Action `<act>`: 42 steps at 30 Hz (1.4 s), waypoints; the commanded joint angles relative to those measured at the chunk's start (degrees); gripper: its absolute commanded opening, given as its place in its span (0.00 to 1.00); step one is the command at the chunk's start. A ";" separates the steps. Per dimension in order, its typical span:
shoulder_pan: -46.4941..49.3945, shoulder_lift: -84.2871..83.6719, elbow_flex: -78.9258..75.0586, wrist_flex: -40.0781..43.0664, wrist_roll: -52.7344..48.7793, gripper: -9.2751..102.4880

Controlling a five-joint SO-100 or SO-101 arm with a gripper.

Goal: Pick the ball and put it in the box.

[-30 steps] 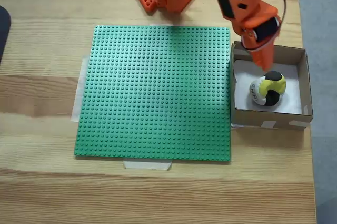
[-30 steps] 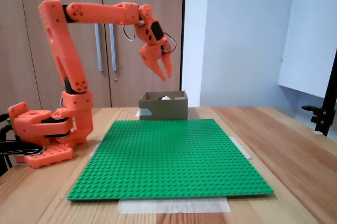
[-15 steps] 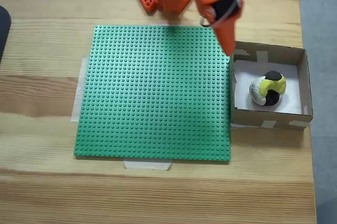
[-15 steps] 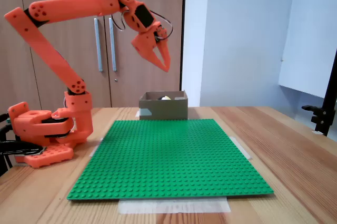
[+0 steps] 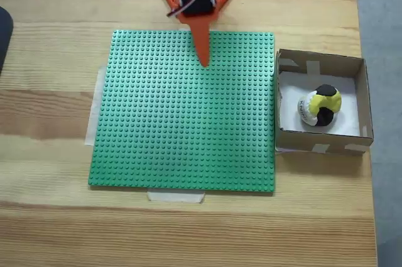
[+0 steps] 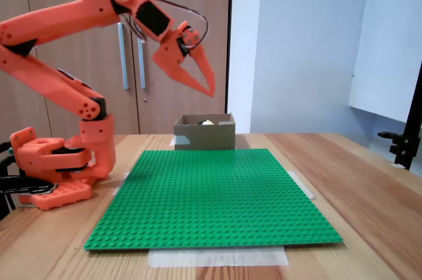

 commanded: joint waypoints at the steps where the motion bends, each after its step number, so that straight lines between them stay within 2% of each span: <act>1: 3.08 4.57 2.11 -1.93 0.70 0.08; 6: 5.27 5.80 4.13 -1.58 3.08 0.08; 22: 10.46 7.12 9.32 -9.05 6.06 0.08; 42: 11.25 23.20 27.51 -13.36 1.41 0.08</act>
